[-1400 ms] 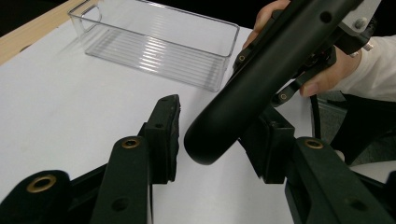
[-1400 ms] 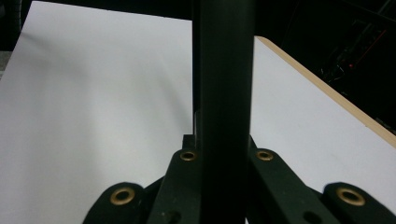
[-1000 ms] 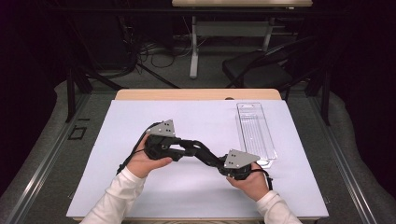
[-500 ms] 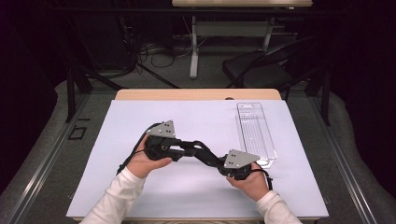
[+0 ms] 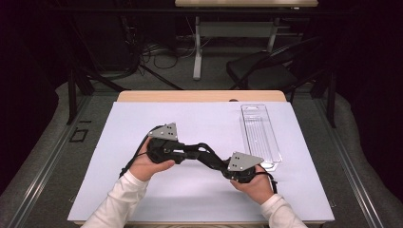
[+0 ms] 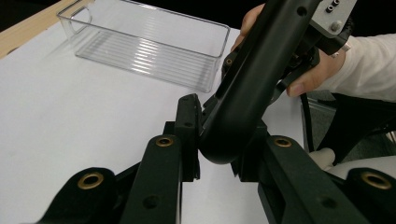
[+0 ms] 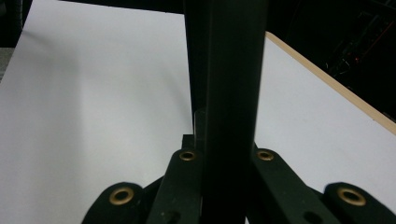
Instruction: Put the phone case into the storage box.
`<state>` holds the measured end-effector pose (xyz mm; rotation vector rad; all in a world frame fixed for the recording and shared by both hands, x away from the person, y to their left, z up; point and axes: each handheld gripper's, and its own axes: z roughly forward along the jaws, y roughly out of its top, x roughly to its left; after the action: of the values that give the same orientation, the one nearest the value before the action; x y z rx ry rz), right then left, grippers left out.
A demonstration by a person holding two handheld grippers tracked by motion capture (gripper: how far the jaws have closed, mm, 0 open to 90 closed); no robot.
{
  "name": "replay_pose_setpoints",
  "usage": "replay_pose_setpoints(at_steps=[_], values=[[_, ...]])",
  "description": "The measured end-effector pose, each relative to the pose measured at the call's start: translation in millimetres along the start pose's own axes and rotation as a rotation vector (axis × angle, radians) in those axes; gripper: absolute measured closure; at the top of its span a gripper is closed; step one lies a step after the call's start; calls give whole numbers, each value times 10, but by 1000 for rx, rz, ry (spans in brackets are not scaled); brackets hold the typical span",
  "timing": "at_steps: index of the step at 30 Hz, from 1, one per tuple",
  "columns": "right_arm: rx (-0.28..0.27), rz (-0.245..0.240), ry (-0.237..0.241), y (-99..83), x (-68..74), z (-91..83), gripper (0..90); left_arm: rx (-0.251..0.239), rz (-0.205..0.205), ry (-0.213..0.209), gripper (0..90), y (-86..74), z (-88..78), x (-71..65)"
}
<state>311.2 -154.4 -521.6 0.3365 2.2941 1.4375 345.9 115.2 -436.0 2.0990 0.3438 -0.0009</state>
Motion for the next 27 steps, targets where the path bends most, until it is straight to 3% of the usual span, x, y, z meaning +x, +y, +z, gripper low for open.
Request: replay_pose_setpoints(at_steps=[9, 27], values=[[10, 18, 6, -9, -1, 7, 870, -1, -10, -4, 784, -14, 14, 20], [20, 49, 11, -19, -11, 15, 848, 3, 22, -2, 814, -22, 28, 34]])
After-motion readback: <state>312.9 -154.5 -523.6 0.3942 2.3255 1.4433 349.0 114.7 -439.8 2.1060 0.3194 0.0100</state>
